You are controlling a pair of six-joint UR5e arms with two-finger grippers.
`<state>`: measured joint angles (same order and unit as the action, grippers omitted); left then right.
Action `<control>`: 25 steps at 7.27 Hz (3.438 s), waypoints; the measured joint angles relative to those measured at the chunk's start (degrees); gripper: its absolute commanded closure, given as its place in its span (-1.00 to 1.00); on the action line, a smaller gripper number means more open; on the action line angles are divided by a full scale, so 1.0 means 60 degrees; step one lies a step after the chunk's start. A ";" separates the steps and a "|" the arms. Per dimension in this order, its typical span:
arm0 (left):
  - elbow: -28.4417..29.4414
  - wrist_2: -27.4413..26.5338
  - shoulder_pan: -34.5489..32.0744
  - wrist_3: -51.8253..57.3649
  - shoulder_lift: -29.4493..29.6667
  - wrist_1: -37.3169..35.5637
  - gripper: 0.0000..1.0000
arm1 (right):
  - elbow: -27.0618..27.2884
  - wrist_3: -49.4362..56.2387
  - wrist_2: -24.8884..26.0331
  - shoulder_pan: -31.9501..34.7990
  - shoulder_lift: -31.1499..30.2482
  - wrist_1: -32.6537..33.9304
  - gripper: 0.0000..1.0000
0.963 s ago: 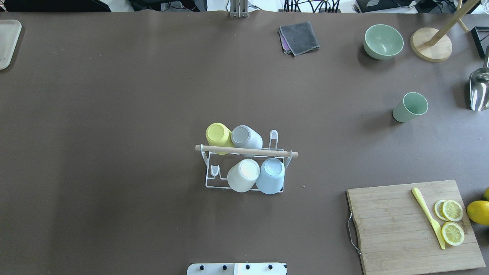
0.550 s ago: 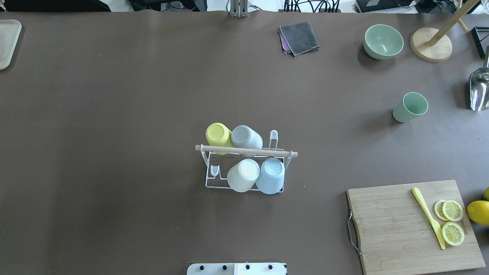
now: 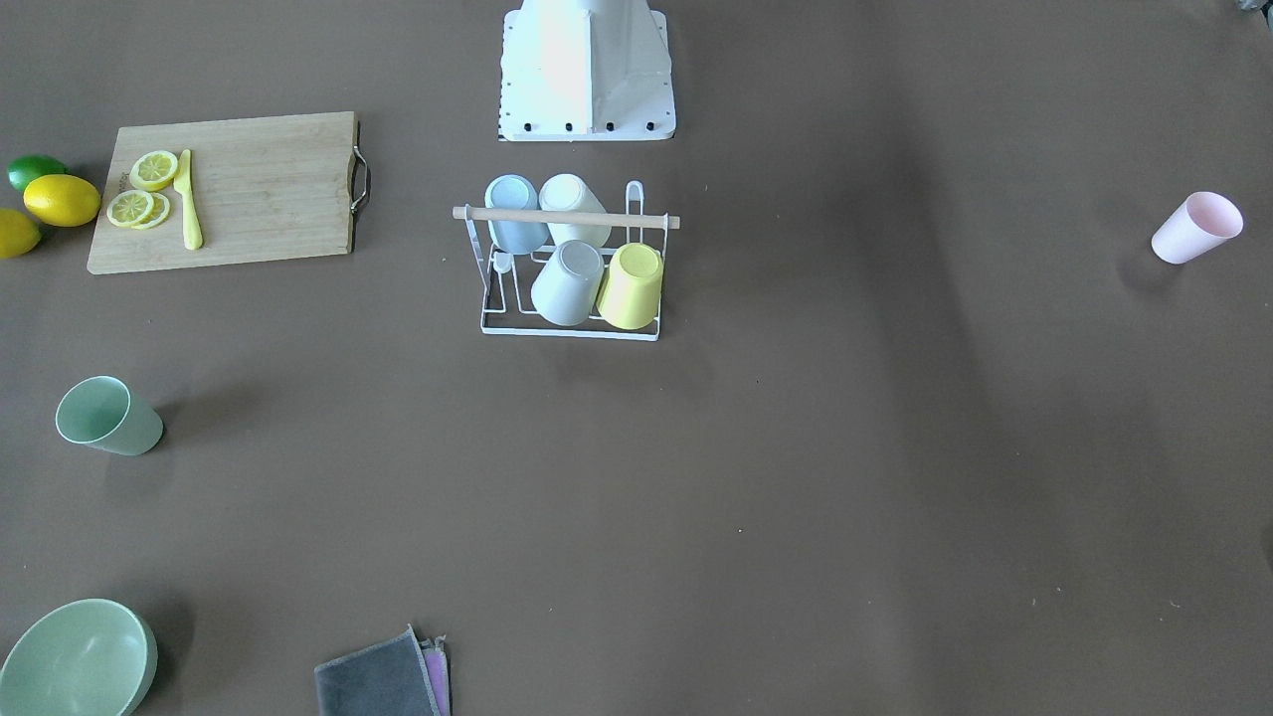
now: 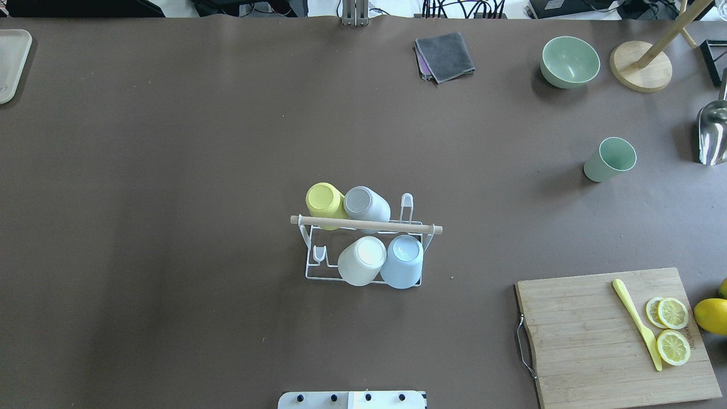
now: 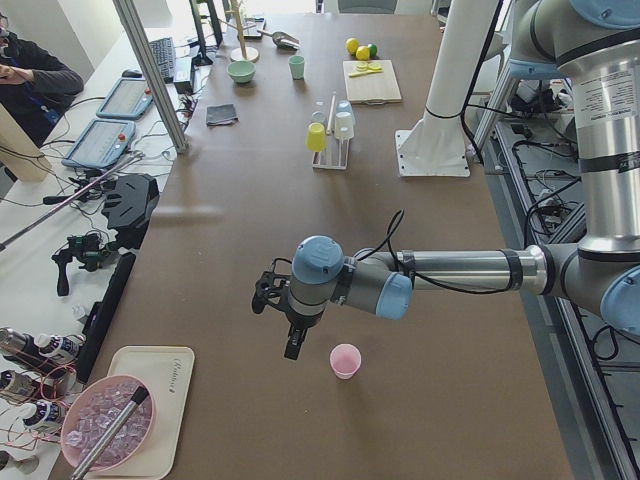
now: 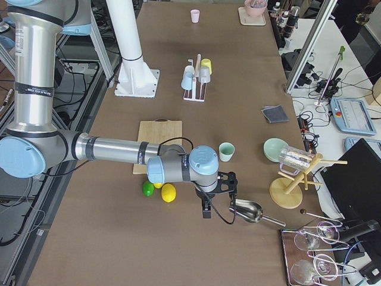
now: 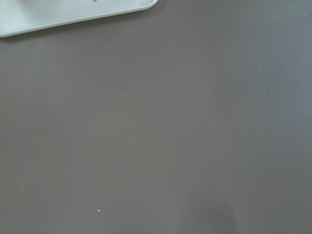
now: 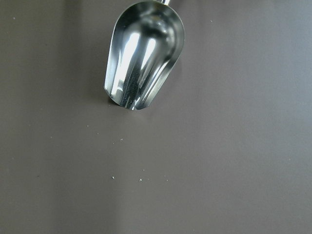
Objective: Place cup on cup holder
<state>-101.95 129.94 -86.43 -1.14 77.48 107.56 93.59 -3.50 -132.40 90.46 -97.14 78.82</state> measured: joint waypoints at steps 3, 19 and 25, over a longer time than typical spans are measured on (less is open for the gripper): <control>-0.1354 -0.1501 0.1515 0.0013 0.0466 -0.2355 -0.97 | 0.0183 -0.0116 -0.0290 -0.0912 0.0153 0.0084 -0.93; -0.1104 -0.7311 0.6512 0.5370 0.1703 -0.7310 -0.99 | 0.0020 0.1848 0.3750 -0.5787 0.6619 0.7885 -1.00; -0.0580 -0.7288 0.7644 0.6030 0.1557 -0.7428 -0.98 | -0.1329 0.3844 0.4525 -0.6190 0.7154 0.7719 -0.98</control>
<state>-105.43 86.21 -40.56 35.04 86.82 62.99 85.62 19.57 -105.25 53.32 -54.22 125.14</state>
